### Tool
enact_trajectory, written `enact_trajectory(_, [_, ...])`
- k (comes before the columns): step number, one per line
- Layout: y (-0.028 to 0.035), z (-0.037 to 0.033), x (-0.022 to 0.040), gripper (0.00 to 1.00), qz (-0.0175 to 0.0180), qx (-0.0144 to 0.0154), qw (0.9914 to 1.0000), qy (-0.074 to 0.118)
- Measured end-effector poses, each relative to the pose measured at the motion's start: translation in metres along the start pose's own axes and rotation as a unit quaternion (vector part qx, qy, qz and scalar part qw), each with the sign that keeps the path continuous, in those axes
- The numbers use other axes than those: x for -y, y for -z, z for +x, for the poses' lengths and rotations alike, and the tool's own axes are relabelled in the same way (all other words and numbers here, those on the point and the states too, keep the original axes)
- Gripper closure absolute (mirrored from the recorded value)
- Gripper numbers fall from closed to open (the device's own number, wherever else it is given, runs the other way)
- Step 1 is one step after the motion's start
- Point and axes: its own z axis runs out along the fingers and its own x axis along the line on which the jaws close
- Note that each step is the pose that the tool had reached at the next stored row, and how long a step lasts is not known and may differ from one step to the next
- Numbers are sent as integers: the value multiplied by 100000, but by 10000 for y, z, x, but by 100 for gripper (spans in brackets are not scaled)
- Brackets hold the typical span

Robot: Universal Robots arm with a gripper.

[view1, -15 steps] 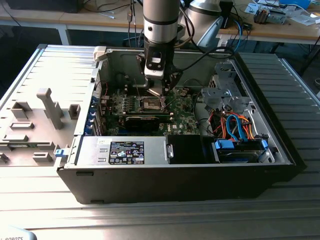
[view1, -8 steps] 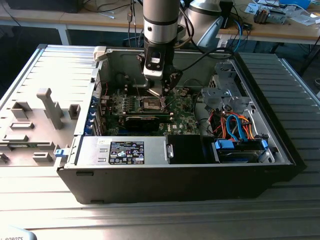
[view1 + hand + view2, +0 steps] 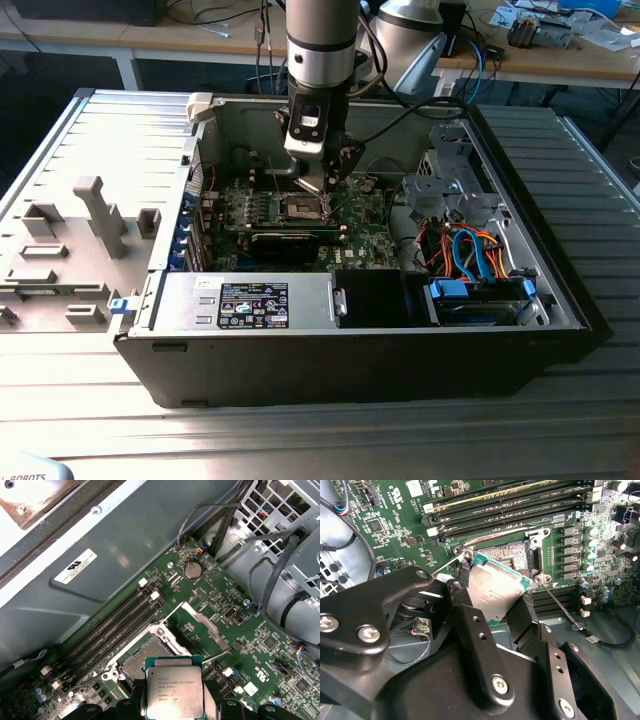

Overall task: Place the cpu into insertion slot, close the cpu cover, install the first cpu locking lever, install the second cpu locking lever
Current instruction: 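Place the cpu into insertion slot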

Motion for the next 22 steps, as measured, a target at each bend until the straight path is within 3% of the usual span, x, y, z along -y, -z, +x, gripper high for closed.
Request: enact_trajectory(22, [-18,0,1,45,-31,172,99973,-2313])
